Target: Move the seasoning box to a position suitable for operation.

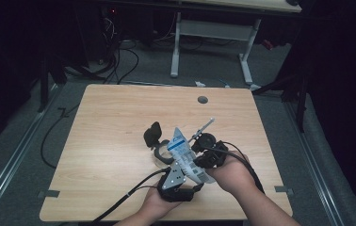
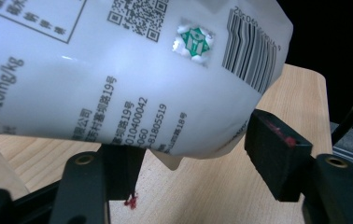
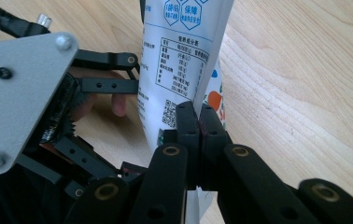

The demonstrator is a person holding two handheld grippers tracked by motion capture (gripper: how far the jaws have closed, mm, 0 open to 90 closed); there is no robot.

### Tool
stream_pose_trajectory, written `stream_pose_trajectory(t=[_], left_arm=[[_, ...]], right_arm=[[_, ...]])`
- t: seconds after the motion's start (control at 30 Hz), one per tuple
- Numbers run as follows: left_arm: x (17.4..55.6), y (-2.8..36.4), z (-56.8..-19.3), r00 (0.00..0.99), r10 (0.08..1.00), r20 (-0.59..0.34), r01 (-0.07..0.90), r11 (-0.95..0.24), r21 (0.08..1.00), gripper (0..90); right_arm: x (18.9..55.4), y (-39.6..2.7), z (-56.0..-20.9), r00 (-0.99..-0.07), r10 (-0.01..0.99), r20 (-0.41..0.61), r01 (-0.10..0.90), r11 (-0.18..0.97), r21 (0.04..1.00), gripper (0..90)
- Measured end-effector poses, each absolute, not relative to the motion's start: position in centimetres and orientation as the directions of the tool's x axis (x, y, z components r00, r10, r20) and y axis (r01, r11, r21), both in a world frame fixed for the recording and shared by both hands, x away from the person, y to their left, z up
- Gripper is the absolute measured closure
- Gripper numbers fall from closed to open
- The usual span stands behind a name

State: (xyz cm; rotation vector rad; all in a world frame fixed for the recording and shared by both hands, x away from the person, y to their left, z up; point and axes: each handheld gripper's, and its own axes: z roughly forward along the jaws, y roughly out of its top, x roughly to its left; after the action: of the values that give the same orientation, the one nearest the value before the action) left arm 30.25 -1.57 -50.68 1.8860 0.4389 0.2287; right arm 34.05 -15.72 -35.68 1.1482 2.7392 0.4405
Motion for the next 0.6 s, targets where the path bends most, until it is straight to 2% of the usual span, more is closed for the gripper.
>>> stream_pose_trajectory(t=[0.1,0.6], left_arm=[[30.1,-1.5,-50.7,0.912,0.407,-0.041,0.181,-0.311,0.933,43.9],[29.1,-1.5,-50.7,0.906,0.424,0.011,0.143,-0.33,0.933,49.9]], right_arm=[[34.1,-15.7,-35.8,-0.696,0.718,-0.015,0.679,0.666,0.309,90.0],[34.2,-15.5,-36.1,-0.688,0.726,0.005,0.698,0.659,0.279,89.8]])
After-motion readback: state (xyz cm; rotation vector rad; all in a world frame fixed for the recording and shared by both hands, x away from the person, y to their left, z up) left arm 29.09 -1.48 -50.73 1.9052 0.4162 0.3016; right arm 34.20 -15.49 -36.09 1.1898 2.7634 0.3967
